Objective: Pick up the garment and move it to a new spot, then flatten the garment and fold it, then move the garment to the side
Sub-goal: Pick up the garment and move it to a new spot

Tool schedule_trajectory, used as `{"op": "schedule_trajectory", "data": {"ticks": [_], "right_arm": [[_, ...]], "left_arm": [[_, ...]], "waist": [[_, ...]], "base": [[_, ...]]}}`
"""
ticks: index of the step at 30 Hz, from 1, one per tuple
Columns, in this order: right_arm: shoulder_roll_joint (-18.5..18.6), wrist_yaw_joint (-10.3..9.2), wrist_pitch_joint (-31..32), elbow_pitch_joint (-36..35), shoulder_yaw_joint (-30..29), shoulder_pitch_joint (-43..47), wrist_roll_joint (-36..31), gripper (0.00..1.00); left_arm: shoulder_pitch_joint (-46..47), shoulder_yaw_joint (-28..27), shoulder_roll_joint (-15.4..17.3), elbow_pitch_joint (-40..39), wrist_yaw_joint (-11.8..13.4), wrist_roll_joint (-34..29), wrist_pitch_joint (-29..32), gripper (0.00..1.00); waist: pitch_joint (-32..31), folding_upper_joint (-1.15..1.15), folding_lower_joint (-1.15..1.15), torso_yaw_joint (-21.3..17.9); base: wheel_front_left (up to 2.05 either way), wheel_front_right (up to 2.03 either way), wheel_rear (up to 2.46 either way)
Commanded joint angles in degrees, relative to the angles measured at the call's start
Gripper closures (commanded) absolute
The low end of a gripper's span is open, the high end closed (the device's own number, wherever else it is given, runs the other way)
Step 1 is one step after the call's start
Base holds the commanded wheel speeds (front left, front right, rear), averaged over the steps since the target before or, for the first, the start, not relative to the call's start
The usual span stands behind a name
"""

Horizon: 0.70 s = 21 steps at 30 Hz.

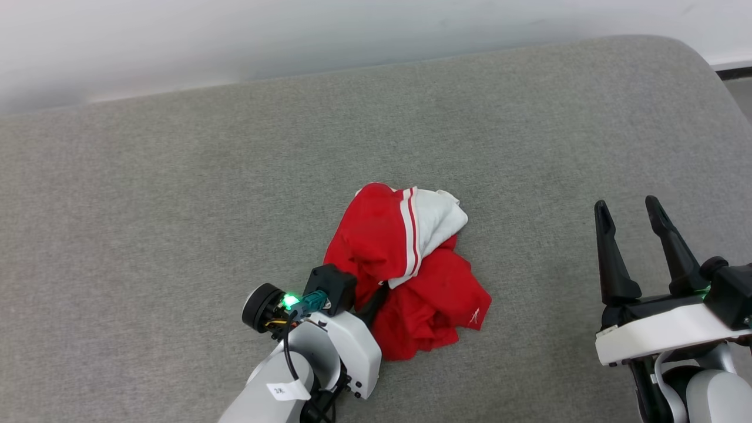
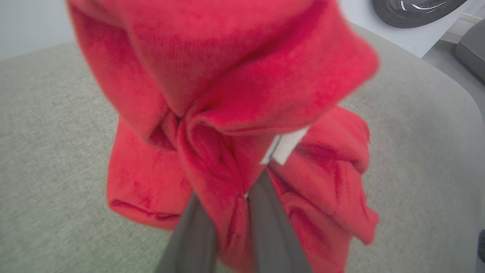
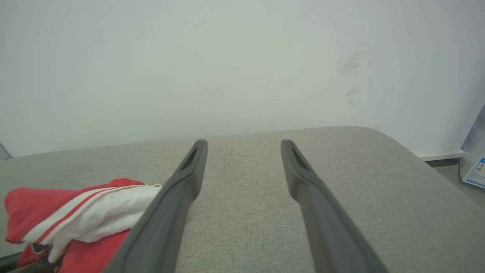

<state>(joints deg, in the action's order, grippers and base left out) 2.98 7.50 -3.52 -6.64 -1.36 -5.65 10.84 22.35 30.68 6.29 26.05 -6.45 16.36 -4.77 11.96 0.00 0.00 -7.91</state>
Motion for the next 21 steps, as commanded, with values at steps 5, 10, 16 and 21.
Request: {"op": "schedule_trajectory", "data": {"ticks": [5,10,16,21], "right_arm": [[-0.13,-0.02,-0.15,0.89,-0.15,-0.29,0.03,0.00],[-0.14,-0.02,0.44,0.83,-0.41,0.90,-0.38,0.00],[-0.14,-0.02,1.57,0.46,-0.34,2.19,-0.32,0.00],[-0.13,-0.02,2.21,-0.04,-0.10,3.37,-0.71,0.00]], "left_arm": [[0.19,-0.31,0.27,0.40,-0.27,1.43,-2.45,0.00],[-1.08,-2.32,1.12,-2.97,1.26,2.41,-5.82,0.00],[-3.80,-5.02,2.68,-8.68,4.48,3.02,-7.68,0.00],[-7.19,-8.80,4.22,-13.51,9.09,2.85,-9.11,0.00]], "waist": [[-1.49,0.00,0.00,1.54],[-3.86,0.00,0.00,3.36],[-6.37,0.00,0.00,5.28],[-8.18,0.00,0.00,6.35]], "base": [[0.00,0.00,0.00],[0.00,0.00,0.00],[0.00,0.00,0.00],[0.00,0.00,0.00]]}}
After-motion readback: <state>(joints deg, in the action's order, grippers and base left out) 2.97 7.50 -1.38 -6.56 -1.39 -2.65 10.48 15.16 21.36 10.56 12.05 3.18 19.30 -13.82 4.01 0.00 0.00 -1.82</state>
